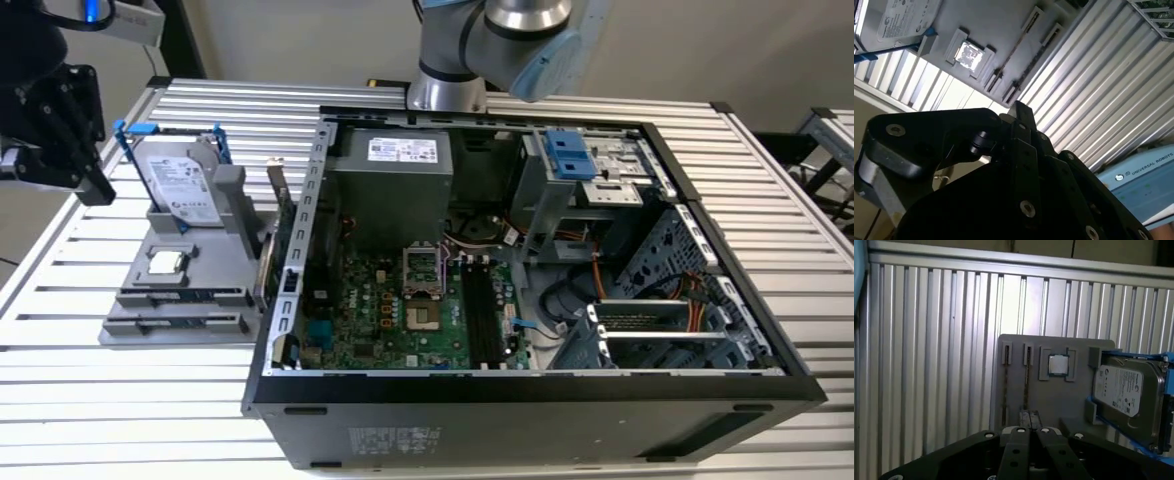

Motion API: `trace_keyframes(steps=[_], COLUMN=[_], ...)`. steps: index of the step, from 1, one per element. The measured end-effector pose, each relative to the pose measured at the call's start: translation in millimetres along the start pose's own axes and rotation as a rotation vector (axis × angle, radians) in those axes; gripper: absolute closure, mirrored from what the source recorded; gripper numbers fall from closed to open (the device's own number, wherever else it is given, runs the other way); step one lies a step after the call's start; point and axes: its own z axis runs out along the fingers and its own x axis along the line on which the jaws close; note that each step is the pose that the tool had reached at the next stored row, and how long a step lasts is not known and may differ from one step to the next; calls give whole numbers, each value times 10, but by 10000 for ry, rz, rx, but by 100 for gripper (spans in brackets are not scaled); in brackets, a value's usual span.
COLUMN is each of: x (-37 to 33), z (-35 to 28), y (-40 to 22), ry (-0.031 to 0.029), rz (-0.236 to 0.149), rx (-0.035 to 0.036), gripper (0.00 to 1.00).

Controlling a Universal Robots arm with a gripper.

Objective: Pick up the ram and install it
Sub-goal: 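Pick up the ram and move it above insertion slot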

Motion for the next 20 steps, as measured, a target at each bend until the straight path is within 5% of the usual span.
trace_keyframes(steps=[6,7,20], x=[0,0,2], z=[1,1,44], y=[0,0,-1], ry=[-1,-1,-2], rz=[3,3,52], rx=[2,2,5], gripper=[100,0,0])
